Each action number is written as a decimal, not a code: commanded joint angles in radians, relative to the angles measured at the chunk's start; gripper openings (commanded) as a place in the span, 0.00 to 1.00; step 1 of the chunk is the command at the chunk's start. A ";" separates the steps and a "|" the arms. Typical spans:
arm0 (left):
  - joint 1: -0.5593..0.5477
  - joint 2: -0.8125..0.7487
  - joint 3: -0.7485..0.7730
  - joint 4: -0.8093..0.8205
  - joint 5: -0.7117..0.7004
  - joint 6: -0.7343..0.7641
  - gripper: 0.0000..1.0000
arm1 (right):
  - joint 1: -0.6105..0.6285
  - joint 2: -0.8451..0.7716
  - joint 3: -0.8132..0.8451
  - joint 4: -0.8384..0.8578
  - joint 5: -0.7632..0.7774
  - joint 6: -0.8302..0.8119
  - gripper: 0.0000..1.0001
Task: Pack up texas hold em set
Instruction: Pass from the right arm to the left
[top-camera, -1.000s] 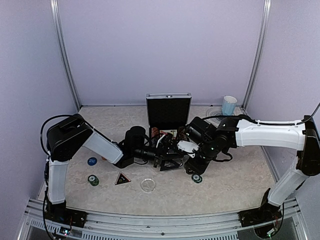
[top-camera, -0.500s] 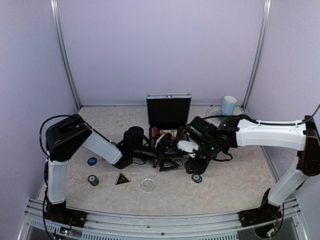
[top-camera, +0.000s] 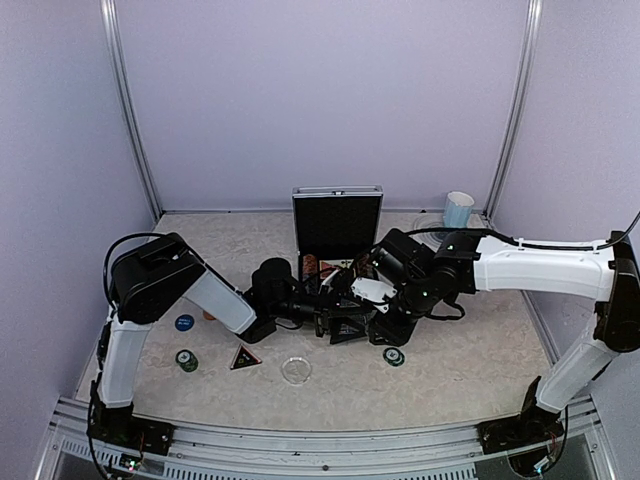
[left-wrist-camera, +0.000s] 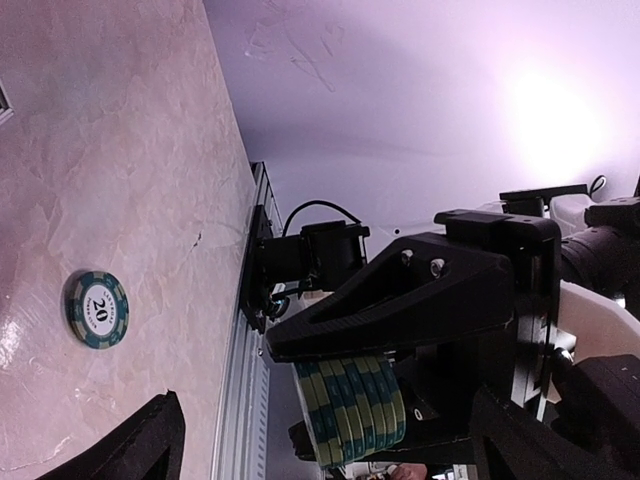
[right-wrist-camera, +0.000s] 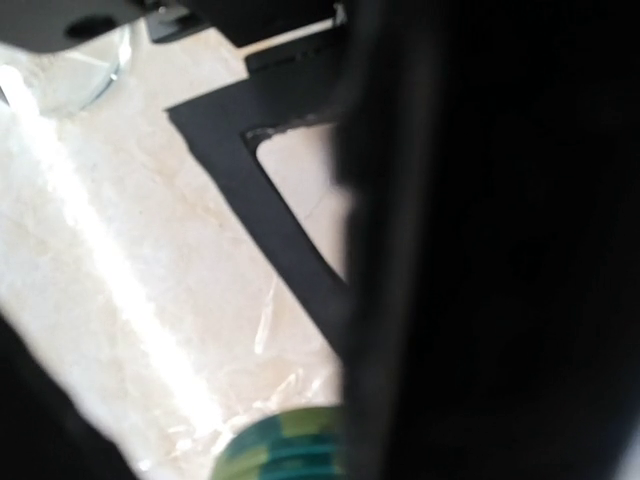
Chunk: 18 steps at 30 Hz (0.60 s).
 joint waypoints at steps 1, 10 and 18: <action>-0.014 0.013 0.018 0.037 0.023 0.005 0.97 | 0.015 0.005 0.027 -0.001 -0.003 -0.016 0.00; -0.024 0.019 0.026 -0.042 0.022 0.038 0.89 | 0.014 0.022 0.039 -0.001 -0.003 -0.022 0.00; -0.028 0.024 0.027 -0.038 0.027 0.034 0.82 | 0.014 0.044 0.046 0.001 0.020 -0.027 0.00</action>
